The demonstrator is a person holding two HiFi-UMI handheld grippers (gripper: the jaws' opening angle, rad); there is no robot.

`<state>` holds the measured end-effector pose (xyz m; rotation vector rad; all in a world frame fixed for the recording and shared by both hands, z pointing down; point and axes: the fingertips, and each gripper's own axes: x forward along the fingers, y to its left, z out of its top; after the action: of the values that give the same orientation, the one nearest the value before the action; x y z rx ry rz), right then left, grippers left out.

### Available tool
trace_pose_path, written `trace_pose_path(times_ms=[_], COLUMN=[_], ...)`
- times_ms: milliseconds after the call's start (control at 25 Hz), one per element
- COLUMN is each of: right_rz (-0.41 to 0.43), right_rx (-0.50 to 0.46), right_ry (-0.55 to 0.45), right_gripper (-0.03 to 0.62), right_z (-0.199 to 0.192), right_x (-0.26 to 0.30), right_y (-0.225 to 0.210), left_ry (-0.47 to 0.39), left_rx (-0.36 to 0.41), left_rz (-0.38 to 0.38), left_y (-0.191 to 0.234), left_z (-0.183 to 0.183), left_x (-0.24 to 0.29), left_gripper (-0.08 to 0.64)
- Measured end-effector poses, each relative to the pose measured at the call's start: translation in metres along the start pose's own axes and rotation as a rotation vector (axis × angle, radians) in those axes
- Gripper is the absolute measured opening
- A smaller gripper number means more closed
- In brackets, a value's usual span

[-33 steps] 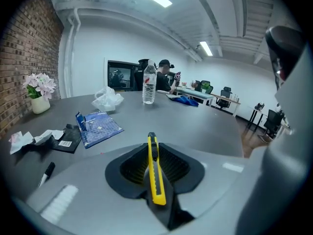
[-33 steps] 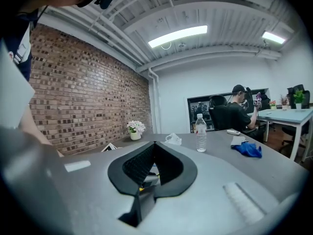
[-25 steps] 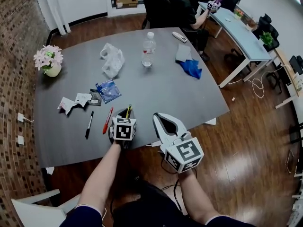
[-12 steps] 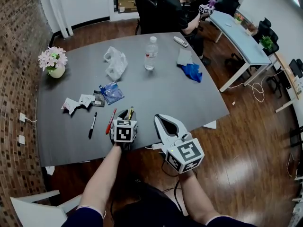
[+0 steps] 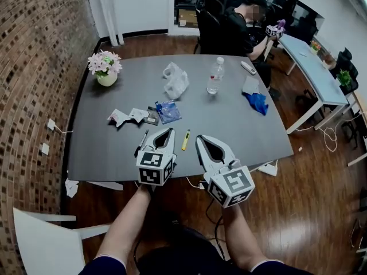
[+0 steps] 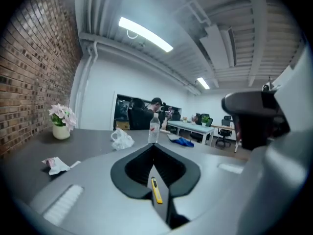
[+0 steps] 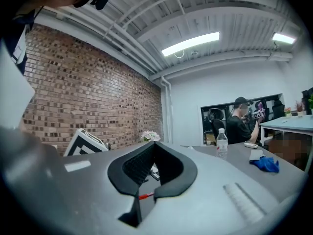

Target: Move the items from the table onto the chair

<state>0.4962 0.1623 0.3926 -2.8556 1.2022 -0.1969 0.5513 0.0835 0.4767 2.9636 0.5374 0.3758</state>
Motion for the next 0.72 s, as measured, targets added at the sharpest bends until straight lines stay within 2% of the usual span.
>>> trace_pose_path(times_ms=[200,320,520,720], right_rz=[0.121,0.217,0.385,0.554], right_rx=[-0.031,-0.044,-0.066,-0.082], right_ry=[-0.049,-0.077,-0.112,-0.134], right_gripper=[0.002,0.002,0.002,0.002], right_z=[0.025,0.036,0.045,0.051], right_x=[0.014,0.027,0.04,0.043], right_y=[0.058,0.103,0.189,0.282], left_ry=[-0.164,-0.235,-0.321,-0.364], left_rx=[0.007,0.03,0.029,0.018], left_rz=[0.05,0.117,0.269,0.445], left_y=[0.011,0.028,0.062,0.093], left_z=[0.057,0.079,0.092,0.089], left_x=[-0.084,-0.142,-0.242,-0.345], left_gripper=[0.012,0.012,0.012,0.012])
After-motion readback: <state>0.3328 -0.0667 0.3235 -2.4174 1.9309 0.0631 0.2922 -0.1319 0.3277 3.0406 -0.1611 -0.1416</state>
